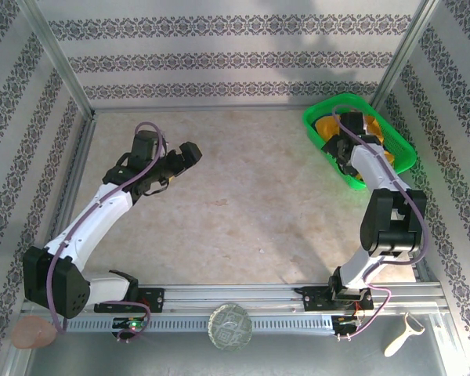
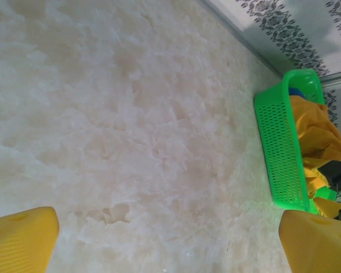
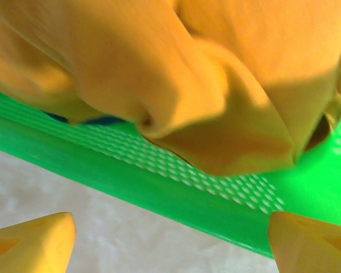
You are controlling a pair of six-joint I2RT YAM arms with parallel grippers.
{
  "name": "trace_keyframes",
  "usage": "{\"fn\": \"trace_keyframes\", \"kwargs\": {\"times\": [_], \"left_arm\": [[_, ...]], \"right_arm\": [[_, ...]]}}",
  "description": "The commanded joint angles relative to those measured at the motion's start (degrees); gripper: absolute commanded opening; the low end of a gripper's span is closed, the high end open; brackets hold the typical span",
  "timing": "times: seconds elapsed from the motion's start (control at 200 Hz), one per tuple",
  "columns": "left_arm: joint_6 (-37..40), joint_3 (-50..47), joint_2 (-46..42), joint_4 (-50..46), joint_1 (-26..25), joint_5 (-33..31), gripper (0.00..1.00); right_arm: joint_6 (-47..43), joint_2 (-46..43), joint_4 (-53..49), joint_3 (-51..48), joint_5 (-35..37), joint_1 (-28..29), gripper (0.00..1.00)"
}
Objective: Fold the inside-out t-shirt
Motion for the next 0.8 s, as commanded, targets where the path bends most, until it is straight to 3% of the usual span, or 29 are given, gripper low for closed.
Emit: {"fn": "trace_keyframes", "kwargs": {"times": [0.0,0.335,0.535,0.799], "left_arm": [[0.24,-1.34,-0.81,0.11,-0.38,1.27,0.99],[-0.13,-1.66,0.64,1.7,-0.54,1.34,0.99],[-0.4,-1.66,1.1,2.03,-0.54,1.05,0.99],[-0.18,-1.77,1.18,1.66,-0.54,0.46,0.99]], "right_arm": [[0.3,-4.14,0.64,-3.77,1.02,-0.29,0.88],[9.06,-4.58,6.94,-6.92,-7.2,4.16,0.85],[9.83,-0.51,9.08,-1.63,-10.21,8.73,0.84],[4.46,9.34,8.54,10.98,-6.51,12.03,0.81]]}}
